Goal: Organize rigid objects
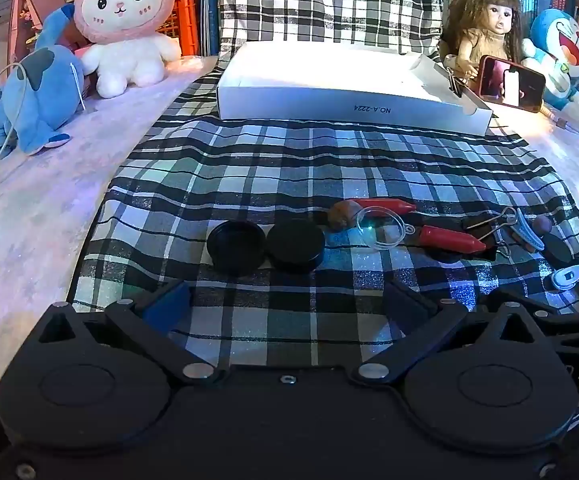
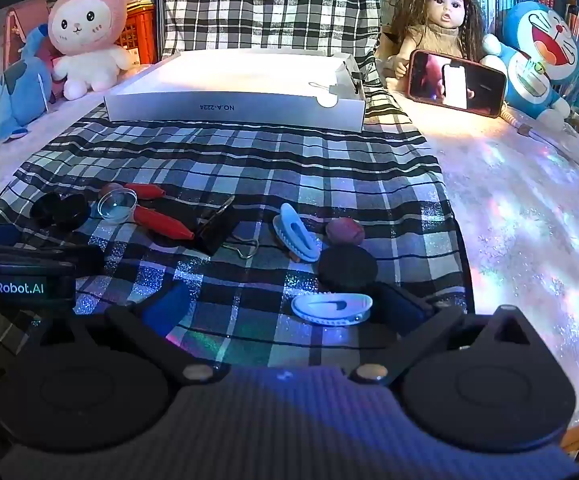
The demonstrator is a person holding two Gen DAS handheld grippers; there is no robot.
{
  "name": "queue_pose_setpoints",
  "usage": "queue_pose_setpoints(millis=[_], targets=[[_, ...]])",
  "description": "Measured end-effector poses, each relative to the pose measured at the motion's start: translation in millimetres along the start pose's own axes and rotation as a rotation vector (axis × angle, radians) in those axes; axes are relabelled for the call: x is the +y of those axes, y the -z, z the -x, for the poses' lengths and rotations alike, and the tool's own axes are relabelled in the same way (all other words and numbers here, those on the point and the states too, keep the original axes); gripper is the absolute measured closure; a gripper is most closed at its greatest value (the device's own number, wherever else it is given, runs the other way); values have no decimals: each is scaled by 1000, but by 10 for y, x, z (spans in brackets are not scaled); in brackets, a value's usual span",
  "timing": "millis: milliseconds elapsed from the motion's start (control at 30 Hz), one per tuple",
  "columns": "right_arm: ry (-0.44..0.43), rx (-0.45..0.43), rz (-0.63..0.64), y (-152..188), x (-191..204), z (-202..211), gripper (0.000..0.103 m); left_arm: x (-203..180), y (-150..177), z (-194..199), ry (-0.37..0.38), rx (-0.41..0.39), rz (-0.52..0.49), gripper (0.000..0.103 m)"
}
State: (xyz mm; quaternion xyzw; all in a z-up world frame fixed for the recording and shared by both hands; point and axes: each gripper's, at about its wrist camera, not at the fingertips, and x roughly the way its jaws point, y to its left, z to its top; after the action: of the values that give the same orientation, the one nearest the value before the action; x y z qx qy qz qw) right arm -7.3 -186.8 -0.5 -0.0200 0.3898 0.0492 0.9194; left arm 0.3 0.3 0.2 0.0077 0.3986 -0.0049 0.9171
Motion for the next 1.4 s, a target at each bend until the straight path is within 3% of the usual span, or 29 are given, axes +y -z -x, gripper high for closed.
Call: queue_pose_setpoints(millis=[1400], targets=[[2, 21, 3, -35, 1, -18, 0, 6, -17, 1, 2, 18, -11, 0]])
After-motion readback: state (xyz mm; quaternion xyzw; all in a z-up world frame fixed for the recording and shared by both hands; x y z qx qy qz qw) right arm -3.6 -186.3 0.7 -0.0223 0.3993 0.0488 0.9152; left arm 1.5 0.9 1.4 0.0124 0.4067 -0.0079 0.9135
